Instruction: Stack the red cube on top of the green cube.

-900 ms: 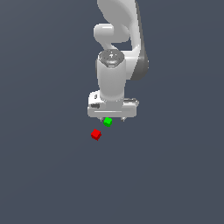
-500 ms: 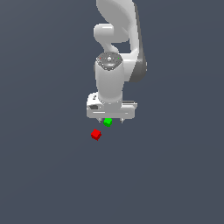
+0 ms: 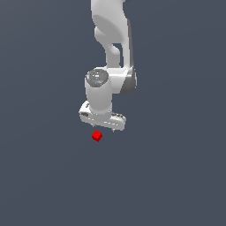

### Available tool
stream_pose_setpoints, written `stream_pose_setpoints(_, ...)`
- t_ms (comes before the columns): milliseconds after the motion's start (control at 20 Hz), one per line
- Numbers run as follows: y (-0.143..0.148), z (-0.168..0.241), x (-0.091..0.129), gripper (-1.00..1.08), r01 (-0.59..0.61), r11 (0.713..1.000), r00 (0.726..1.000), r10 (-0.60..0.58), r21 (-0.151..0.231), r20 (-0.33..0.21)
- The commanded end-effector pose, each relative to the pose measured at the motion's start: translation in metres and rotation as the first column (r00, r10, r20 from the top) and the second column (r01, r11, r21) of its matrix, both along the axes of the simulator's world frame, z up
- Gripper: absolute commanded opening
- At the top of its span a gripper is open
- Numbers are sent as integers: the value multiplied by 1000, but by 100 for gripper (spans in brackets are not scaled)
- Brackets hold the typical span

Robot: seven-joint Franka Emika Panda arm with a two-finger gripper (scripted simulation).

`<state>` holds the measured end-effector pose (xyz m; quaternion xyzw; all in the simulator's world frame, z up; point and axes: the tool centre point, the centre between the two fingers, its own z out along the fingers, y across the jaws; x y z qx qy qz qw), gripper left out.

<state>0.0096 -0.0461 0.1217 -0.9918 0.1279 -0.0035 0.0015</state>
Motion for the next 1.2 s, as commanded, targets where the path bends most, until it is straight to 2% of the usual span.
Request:
stream_pose_setpoints(0, -14, -16, -1, 100, 77, 997, 997, -77, -2, -2)
stream_pose_setpoints(450, -43, -49, -7, 100, 236, 972, 972, -236, -3, -7)
stream_pose_setpoints(800, -44, -54, -8, 100, 240, 971, 971, -240, -3, -8)
stream_pose_setpoints(1150, -45, -86, -9, 100, 245, 970, 970, -245, -2, -8)
